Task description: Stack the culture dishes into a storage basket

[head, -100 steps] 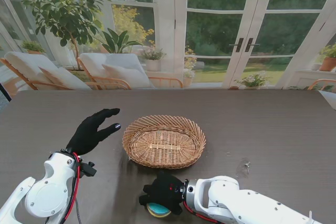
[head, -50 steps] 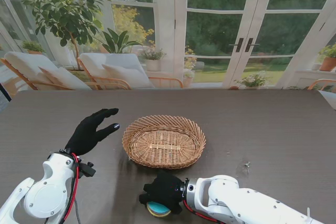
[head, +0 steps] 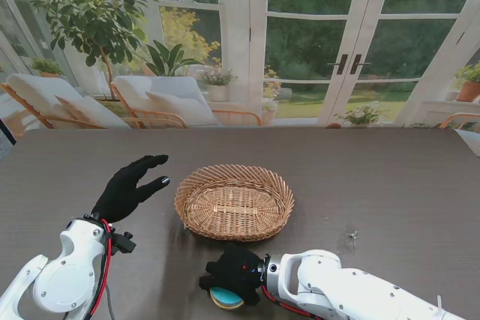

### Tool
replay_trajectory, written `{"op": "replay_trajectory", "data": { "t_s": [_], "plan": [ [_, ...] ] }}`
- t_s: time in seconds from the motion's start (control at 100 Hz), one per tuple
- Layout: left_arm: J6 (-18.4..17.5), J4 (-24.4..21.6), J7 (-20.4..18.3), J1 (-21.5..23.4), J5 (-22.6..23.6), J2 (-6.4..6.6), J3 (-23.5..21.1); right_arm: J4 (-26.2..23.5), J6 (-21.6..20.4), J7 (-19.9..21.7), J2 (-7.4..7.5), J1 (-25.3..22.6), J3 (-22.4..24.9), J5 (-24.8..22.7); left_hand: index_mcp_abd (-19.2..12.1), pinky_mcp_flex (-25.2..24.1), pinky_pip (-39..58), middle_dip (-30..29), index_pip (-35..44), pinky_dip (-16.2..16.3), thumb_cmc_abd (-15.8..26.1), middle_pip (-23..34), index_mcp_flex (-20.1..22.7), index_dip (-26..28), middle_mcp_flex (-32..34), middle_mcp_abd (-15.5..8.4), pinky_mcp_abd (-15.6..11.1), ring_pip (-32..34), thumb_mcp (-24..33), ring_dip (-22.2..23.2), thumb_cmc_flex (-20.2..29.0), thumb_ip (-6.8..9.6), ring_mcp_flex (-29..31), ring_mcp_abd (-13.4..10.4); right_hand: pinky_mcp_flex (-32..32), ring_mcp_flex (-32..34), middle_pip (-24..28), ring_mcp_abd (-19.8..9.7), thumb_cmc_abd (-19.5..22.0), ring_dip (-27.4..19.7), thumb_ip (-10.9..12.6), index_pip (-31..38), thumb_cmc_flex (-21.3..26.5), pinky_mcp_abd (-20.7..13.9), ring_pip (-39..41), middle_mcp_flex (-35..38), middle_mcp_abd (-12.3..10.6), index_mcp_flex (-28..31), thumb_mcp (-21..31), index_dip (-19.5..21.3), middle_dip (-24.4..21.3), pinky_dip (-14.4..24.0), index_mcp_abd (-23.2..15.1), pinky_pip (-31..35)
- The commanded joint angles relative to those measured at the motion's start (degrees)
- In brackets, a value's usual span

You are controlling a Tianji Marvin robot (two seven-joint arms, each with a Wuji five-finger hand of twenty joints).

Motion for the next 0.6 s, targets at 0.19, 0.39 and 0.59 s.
{"op": "replay_trajectory", "data": {
  "t_s": [0.19, 0.39, 0.59],
  "plan": [
    [0.05, -0.42, -0.91, 0.31, -0.09, -0.25, -0.15, 1.48, -0.57, 1.39, -0.20, -1.41, 0.49, 0.30, -1.97, 0.14, 0.19, 0.37, 0.13, 0.48, 2.47, 0.00, 0.35, 0.24, -0.64, 0.05, 0.70, 0.26, -0.95, 0.21, 1.58, 1.37, 1.43, 0.43, 11.84, 5.39, 8.92, -8.80, 10.41, 0.73, 6.91, 14.57, 11.25, -0.60, 4.29, 10.62, -6.95, 14.47, 10.16, 4.41, 6.85, -2.06, 1.71, 2.23],
    [0.15, -0.62, -0.55, 0.61, 0.01, -0.32, -0.35, 1.47, -1.25, 2.19, -0.54, -2.76, 2.49, 1.25, -1.94, 0.18, 0.20, 0.38, 0.08, 0.49, 2.46, 0.01, 0.21, 0.22, -0.60, 0.03, 0.69, 0.28, -0.97, 0.23, 1.53, 1.37, 1.51, 0.38, 12.01, 5.62, 8.81, -8.90, 11.24, 0.91, 5.09, 15.19, 11.56, -1.08, 4.55, 10.92, -6.89, 14.53, 9.64, 4.69, 7.15, -2.02, 1.17, 2.55],
    [0.26, -0.72, -0.45, 0.78, -0.02, -0.35, -0.51, 1.69, -1.66, 2.51, -0.69, -2.95, 2.88, 1.76, -1.86, 0.14, 0.18, 0.38, 0.15, 0.49, 2.48, 0.01, 0.40, 0.24, -0.62, -0.07, 0.65, 0.29, -0.96, 0.24, 1.56, 1.37, 1.51, 0.40, 12.25, 6.04, 8.79, -8.97, 11.08, 1.19, 2.04, 16.00, 12.12, -1.33, 5.06, 11.61, -6.90, 14.93, 9.66, 5.05, 7.78, -1.78, 0.63, 2.92]
  ]
}}
